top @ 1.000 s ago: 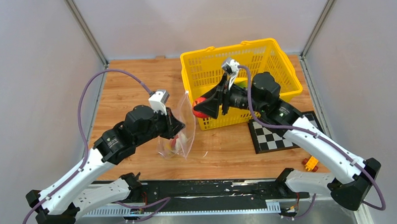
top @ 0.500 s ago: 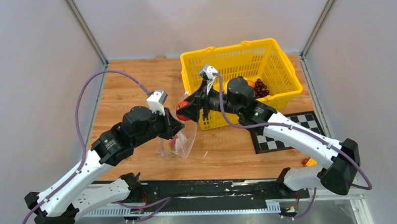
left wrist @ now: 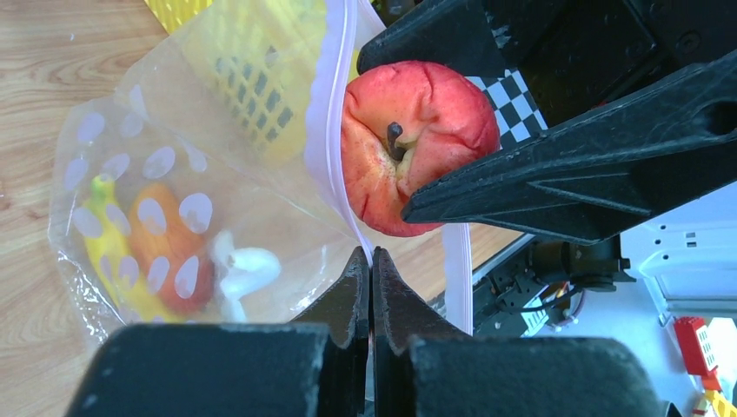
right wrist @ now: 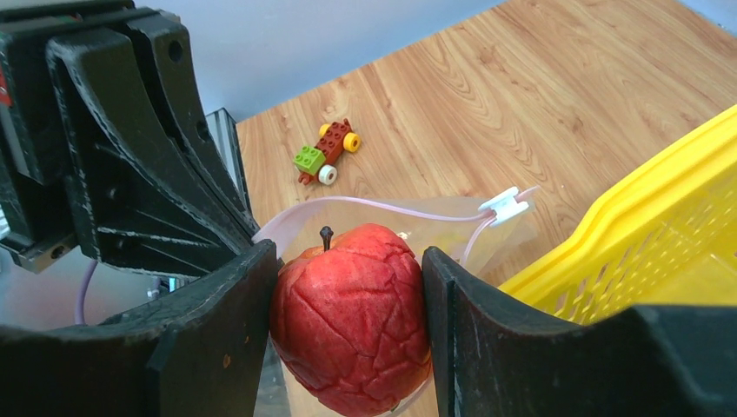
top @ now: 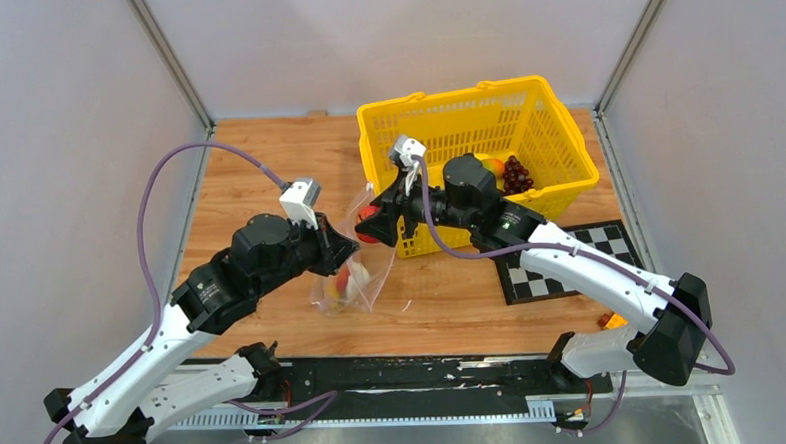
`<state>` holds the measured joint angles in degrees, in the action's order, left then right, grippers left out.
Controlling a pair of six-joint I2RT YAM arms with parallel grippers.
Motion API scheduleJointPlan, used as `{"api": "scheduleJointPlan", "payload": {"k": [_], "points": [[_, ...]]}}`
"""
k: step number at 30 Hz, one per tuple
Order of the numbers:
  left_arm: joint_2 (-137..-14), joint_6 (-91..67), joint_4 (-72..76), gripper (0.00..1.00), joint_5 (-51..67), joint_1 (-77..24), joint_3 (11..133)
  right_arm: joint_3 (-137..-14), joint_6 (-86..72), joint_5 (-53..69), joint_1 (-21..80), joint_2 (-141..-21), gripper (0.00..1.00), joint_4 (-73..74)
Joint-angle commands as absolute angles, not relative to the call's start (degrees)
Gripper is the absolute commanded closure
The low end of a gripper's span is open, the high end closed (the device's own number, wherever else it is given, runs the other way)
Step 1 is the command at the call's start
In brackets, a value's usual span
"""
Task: Place the food in the zip-top bag and seal the zipper
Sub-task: Place the fake fruit in the zipper food storage bag.
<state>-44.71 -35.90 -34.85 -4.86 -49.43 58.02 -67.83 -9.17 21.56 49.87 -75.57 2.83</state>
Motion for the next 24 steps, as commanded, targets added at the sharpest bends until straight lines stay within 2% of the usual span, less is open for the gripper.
{"api": "scheduleJointPlan", "payload": {"k": [1, 4, 7, 18, 24], "points": [[-43.64, -36.57, -32.16, 1.00, -6.06, -49.52, 58.23, -69.43, -6.43, 20.82, 50.43, -74.79, 0.43, 3.33], [-43.38, -36.53, -32.30, 1.00, -6.30, -49.57, 58.27, -68.69, -6.70, 20.42, 50.61, -73.80, 0.32, 2.32], [-43.25, -36.50, -32.45, 1.00, -6.48, -49.57, 58.17, -67.51, -7.48, 20.78, 50.65, -72.82, 0.27, 0.54], [-43.42, -36.54, -32.42, 1.00, -6.76, -49.57, 57.76, -66.77, -9.31, 23.32, 50.66, -70.70, 0.25, -2.19], [-43.38, -36.52, -32.69, 1.00, -7.24, -49.57, 57.39, -67.46, -7.21, 15.29, 50.63, -67.49, 0.25, 3.13]]}}
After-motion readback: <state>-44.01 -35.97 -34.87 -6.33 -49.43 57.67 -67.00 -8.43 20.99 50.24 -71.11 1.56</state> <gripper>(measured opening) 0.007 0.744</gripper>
